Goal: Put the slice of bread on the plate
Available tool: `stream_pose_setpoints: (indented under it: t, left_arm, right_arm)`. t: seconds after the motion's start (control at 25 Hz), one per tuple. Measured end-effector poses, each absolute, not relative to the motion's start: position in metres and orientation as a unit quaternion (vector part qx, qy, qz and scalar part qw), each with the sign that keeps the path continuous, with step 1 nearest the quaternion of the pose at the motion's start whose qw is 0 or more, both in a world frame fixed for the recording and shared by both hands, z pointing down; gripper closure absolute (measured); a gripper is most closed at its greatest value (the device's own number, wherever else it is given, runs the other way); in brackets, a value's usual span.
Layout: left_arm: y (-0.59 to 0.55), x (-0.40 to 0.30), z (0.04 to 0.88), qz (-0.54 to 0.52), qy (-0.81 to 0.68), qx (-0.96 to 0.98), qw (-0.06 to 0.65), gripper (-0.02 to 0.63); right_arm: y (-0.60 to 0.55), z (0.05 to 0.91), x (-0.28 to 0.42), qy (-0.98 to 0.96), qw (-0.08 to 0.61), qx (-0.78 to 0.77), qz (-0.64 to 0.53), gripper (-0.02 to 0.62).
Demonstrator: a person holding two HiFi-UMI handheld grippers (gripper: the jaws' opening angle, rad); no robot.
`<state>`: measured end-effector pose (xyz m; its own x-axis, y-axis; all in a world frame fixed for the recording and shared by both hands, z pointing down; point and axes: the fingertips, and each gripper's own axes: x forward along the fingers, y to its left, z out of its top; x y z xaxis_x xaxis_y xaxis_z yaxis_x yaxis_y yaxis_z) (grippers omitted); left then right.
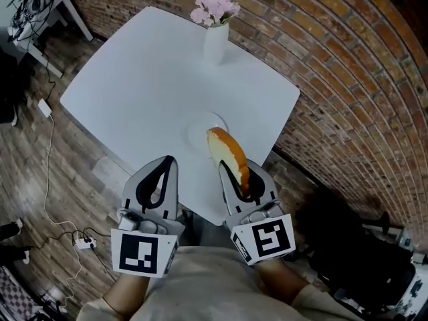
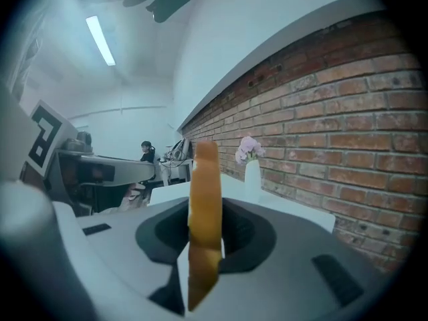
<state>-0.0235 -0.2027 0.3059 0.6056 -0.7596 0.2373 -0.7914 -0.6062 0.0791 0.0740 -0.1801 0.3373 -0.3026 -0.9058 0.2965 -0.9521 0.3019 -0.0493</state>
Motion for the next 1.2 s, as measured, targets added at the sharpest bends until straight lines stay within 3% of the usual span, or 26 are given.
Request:
stream_pose_setpoints:
  t: [0.8,1.2]
  left_arm:
    - [-0.226,-0.047,0.346,0.129,-0.476,0.862,0.115,0.595]
    - [-0.229,-0.051,0.353,0.136,-0.485,0.855,0.122,0.595]
  right_arm:
    - [-0.250,0.451,0.036,-0.845,0.149,0.465,0.220,0.503]
    - [-0.264,0.480,0.031,-0.839,0.123,0.422,0.320,0.503]
